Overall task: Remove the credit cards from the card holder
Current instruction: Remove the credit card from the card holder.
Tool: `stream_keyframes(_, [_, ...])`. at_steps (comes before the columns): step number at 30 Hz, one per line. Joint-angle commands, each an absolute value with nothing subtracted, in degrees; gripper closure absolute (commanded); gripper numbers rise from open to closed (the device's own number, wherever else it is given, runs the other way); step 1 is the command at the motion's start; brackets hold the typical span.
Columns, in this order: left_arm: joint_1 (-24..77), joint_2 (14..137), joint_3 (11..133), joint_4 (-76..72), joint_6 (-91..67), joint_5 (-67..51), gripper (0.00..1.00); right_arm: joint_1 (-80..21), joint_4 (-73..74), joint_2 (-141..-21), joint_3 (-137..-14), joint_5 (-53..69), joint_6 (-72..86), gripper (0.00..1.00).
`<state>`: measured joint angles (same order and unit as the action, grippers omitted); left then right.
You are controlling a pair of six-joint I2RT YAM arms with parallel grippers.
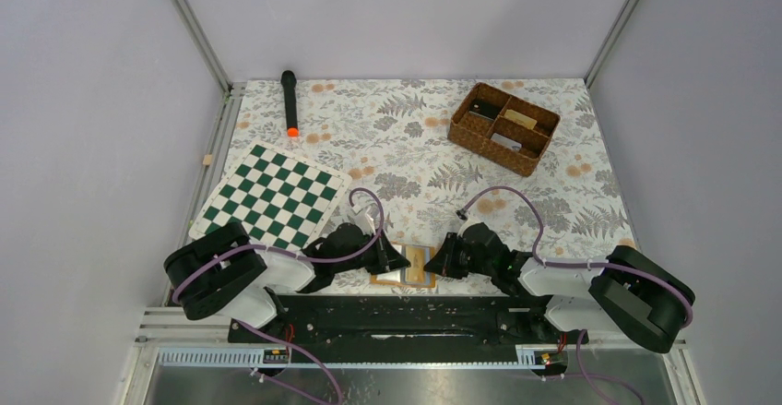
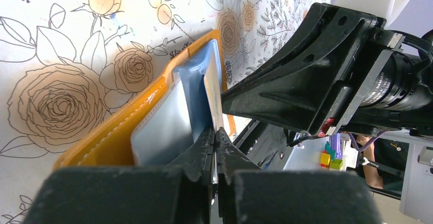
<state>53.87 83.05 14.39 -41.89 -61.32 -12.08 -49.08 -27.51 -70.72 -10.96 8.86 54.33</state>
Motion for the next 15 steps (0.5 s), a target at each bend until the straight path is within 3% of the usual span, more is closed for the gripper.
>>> stream_keyframes(1, [54.67,83.54,14.58,-48.1,-61.46,-14.91,1.0,-49.57,-21.13,-72.53,-9.05,5.96,53.26,0.88])
stream_keyframes(15, [49.67,77.65,12.5,-38.87,-57.33,-16.52,1.0,-49.56,-20.06,-72.94,-8.88,4.48,53.11,0.89])
